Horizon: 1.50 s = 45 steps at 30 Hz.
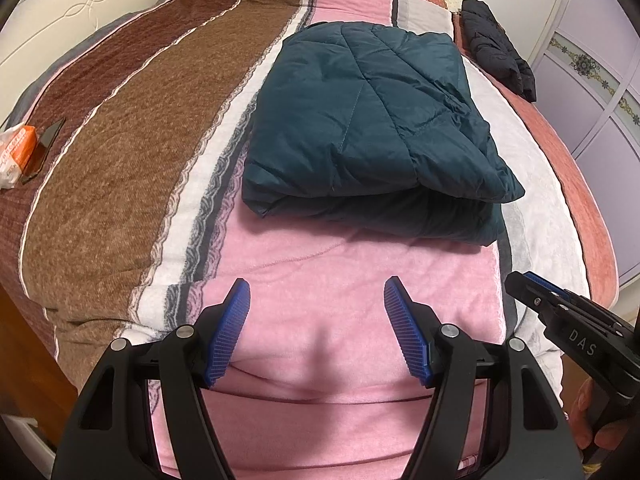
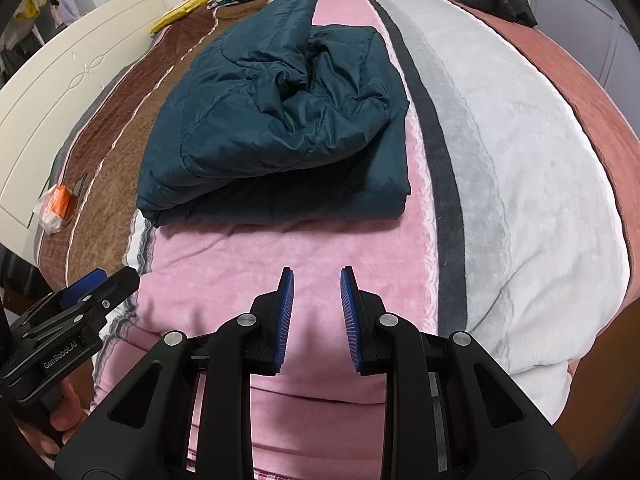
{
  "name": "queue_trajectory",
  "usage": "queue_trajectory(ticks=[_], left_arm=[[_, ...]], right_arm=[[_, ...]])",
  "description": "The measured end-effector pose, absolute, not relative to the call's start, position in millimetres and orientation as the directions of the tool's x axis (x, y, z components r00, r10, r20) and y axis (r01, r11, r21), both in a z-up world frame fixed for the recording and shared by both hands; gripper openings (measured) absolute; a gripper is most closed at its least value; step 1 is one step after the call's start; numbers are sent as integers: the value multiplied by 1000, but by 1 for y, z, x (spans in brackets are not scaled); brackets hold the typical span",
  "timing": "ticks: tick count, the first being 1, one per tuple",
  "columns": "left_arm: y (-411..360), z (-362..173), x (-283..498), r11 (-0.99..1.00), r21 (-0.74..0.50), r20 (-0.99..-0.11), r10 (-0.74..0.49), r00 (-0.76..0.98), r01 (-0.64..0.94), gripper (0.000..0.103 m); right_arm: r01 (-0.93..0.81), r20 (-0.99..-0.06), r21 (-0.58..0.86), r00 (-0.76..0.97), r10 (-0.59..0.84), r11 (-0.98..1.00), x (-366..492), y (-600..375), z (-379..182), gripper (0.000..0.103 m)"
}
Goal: Fold large clothes
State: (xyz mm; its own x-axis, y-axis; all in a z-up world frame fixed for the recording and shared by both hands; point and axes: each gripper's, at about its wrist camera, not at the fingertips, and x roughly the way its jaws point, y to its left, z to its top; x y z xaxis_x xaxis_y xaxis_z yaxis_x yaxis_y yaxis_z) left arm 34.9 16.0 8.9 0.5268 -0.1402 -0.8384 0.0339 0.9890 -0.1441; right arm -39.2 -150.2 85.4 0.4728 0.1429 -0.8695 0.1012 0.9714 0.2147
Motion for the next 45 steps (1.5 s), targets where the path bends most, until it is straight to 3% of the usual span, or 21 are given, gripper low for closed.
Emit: queue_trajectory(ticks=[45], left_arm=[[16, 8, 35, 990, -140, -840, -136, 525, 33, 66]], right_arm=[[96, -870, 221, 468, 152, 970, -39, -149, 84, 25]])
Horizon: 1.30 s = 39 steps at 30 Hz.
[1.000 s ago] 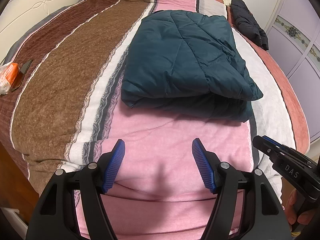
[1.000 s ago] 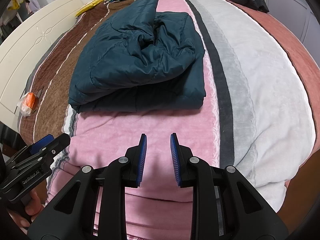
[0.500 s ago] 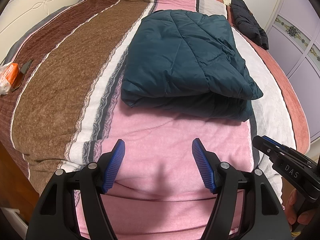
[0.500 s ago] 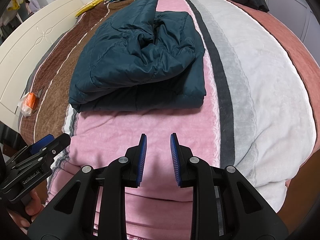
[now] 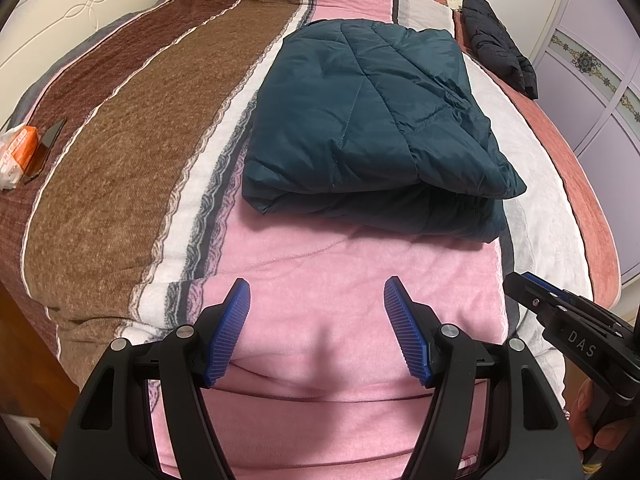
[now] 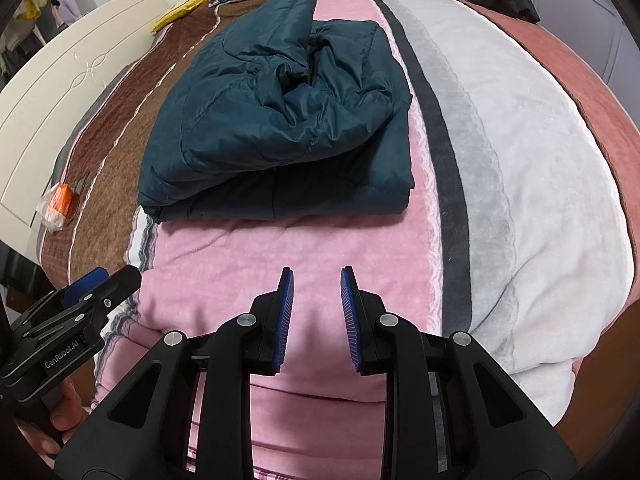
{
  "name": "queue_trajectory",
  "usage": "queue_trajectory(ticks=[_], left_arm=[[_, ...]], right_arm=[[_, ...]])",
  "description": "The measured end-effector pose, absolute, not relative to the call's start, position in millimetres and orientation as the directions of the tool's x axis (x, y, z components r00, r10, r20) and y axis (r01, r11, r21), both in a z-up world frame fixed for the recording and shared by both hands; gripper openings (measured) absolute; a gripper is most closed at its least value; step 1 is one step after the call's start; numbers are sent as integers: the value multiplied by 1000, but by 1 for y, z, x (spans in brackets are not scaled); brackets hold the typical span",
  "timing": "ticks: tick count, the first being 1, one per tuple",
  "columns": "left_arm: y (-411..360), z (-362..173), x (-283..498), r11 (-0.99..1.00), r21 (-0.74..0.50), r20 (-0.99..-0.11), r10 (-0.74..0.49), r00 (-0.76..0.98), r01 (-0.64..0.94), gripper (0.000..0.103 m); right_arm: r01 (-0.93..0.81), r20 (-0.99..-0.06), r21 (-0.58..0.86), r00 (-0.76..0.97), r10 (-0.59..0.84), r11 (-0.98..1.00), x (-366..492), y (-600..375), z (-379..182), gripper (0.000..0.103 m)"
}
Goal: Fold large clothes
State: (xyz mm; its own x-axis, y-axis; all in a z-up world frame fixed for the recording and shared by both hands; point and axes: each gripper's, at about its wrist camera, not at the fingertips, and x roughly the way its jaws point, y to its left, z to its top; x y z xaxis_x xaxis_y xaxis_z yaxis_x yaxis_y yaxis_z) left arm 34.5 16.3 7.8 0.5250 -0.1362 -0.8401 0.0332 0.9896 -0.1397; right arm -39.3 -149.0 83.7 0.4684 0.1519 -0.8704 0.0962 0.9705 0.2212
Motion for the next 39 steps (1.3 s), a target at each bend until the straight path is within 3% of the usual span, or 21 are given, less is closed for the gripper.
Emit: queue_trajectory(ticks=[39], left_arm=[[17, 7, 34, 993, -112, -851, -107, 513, 21, 65]], right_arm=[[95, -872, 223, 465, 155, 970, -40, -149, 83, 25]])
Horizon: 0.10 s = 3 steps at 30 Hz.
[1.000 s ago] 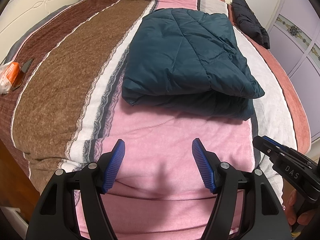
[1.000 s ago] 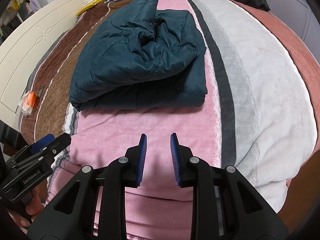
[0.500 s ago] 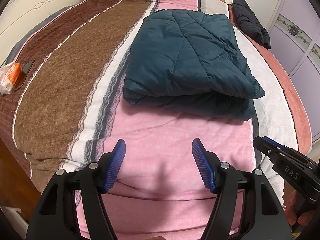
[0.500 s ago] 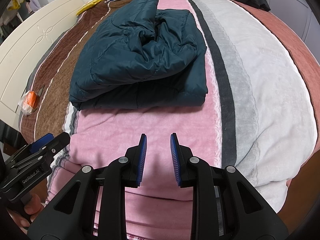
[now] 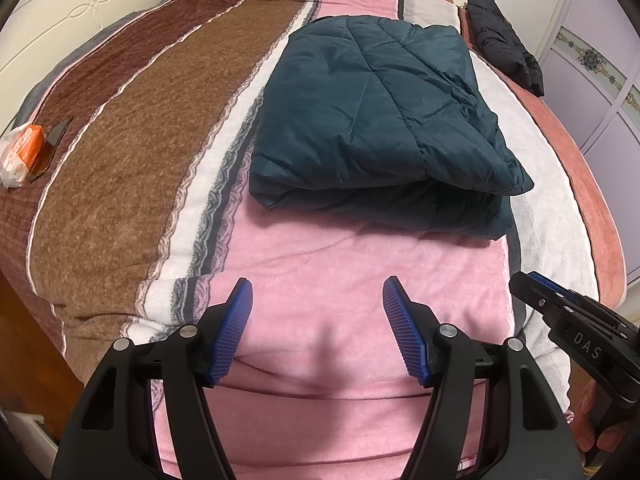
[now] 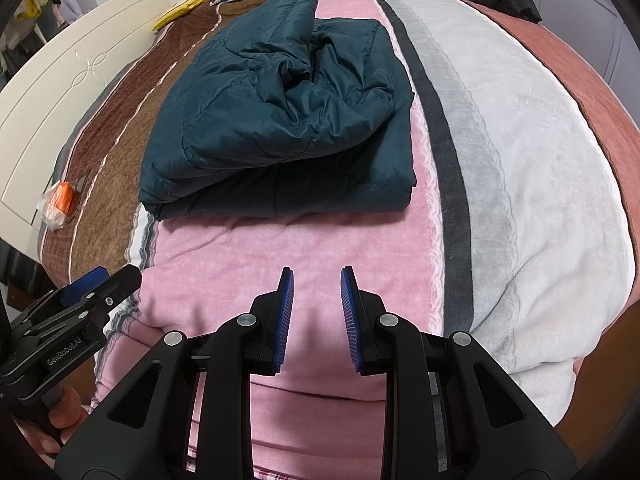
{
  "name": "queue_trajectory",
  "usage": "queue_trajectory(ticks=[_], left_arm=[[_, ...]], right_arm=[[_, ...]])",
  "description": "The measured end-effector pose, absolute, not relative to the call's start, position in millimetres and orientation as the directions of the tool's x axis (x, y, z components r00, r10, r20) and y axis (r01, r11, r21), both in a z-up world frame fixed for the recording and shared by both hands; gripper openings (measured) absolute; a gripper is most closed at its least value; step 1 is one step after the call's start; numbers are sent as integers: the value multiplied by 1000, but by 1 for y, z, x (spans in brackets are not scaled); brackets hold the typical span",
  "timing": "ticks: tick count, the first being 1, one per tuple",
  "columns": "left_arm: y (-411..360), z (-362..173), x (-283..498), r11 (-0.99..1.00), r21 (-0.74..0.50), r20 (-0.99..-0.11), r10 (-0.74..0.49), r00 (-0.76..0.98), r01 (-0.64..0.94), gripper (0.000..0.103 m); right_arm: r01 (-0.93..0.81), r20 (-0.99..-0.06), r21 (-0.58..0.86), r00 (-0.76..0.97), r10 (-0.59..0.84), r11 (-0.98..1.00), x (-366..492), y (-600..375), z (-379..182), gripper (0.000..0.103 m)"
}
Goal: Fold large clothes
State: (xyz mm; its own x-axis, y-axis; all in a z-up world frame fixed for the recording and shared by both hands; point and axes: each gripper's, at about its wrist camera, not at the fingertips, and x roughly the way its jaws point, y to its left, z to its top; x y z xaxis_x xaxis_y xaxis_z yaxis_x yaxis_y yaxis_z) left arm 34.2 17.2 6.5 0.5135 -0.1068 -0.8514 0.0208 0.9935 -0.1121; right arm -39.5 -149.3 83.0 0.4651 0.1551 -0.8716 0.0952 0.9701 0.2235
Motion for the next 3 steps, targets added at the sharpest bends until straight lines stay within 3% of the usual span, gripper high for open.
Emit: queue_trajectory(ticks=[3], left_arm=[[17, 6, 35, 994, -111, -852, -106, 513, 21, 65]], right_arm=[[96, -872, 224, 465, 155, 970, -40, -149, 83, 25]])
